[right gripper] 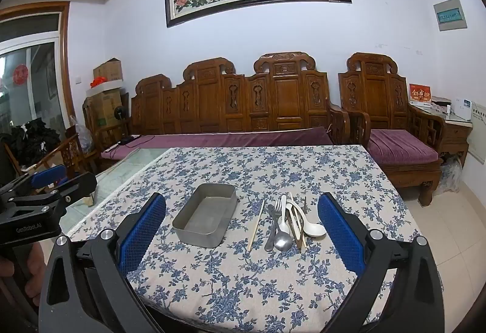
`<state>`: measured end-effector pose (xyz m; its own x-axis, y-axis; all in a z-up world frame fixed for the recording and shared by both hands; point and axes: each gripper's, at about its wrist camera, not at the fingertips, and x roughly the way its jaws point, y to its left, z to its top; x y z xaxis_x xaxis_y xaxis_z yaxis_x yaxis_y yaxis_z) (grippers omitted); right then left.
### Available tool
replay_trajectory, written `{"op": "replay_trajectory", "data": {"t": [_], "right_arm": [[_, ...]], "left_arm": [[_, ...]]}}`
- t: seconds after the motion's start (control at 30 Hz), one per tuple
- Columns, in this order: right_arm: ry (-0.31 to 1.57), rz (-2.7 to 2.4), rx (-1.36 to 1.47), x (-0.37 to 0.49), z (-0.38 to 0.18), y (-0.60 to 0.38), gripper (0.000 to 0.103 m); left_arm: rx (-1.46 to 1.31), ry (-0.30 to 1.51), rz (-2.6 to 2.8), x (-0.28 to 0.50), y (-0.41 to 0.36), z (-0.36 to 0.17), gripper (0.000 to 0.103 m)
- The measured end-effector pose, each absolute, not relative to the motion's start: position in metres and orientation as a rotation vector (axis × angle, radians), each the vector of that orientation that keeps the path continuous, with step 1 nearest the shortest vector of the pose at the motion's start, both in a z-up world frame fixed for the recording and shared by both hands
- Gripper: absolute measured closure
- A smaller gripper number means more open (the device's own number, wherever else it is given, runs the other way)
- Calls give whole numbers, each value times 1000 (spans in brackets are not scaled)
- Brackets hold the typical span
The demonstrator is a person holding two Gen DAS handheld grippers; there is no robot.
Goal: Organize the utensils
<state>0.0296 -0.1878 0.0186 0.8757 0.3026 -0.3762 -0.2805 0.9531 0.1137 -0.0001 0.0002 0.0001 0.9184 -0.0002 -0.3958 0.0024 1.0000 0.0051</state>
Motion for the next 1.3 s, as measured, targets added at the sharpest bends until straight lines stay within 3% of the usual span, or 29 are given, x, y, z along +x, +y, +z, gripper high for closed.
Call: {"op": "replay_trajectory", "data": {"t": [1.3], "right_arm": [[400, 305, 59, 30, 19, -188, 3]], "left_arm": [[9, 408, 0, 2, -6, -2, 6]]}}
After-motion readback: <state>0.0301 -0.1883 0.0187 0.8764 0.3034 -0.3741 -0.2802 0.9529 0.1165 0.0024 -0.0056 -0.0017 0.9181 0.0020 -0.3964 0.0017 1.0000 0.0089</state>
